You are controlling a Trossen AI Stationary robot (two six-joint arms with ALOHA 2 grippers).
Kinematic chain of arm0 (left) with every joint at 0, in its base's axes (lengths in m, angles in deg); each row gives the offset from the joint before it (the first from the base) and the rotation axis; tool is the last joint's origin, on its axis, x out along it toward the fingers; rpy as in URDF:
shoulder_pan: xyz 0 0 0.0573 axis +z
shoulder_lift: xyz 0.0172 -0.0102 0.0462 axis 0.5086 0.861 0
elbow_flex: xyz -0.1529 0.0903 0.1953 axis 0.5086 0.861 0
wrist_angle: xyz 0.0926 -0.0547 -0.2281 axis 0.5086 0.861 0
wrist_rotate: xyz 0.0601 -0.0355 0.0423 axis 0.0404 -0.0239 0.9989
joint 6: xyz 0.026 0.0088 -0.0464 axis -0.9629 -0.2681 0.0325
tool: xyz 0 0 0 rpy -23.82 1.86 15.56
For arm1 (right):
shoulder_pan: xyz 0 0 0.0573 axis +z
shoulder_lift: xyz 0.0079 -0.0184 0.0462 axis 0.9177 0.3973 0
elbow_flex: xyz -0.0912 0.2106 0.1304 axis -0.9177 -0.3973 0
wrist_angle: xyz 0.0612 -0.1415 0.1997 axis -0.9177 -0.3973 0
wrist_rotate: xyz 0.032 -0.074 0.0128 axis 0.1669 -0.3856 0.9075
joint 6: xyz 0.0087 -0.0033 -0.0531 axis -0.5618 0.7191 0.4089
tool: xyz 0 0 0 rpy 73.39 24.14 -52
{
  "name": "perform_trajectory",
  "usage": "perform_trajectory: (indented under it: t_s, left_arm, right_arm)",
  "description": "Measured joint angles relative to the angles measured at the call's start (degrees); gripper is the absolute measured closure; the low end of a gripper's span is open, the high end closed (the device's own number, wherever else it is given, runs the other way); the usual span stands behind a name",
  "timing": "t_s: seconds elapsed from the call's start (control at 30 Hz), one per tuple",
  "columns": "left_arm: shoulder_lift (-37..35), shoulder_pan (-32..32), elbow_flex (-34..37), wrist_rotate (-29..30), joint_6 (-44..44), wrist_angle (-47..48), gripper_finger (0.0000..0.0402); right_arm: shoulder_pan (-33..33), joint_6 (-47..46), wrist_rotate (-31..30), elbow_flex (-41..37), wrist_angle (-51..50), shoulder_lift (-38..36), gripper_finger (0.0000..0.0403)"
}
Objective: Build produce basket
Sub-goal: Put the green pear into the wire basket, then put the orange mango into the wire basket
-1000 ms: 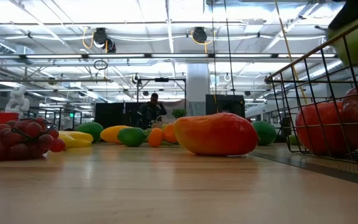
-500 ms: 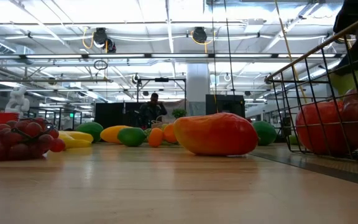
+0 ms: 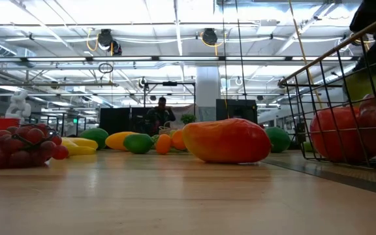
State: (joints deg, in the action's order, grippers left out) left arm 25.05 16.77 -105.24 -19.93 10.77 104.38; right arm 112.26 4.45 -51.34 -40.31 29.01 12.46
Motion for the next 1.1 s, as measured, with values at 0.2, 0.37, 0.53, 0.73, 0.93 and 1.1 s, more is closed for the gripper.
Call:
perform_trajectory:
  t_s: [0.2, 0.37, 0.53, 0.73, 0.93, 1.1]
  left_arm:
    - [0.01, -0.74, 0.0, -0.08, 2.75, -0.1, 0.027]
    - [0.0, -1.71, 0.0, -0.13, 2.94, -0.07, 0.027]
    - [0.03, -3.0, 0.0, -0.01, 5.61, 0.24, 0.027]
    - [2.8, -4.3, 0.02, 0.26, 6.82, 0.83, 0.027]
    - [5.23, -4.34, 0.02, 0.26, 9.26, 1.33, 0.027]
    - [6.3, -4.62, 0.02, 0.35, 9.05, 1.42, 0.027]
  right_arm:
    - [0.07, 0.82, 2.42, 2.81, 1.5, -0.2, 0.0161]
    - [0.03, 1.9, 1.88, 4.86, 1.19, -0.25, 0.0159]
    - [0.0, 3.37, 1.35, 9.29, 1.62, -0.31, 0.0163]
    - [-0.43, 9.04, 0.71, 14.2, 1.06, -0.33, 0.0171]
    - [-1.94, 10.4, 0.69, 17.93, -1.61, -0.36, 0.0183]
    - [-2.58, 14.56, 0.65, 20.57, -1.37, -0.42, 0.0192]
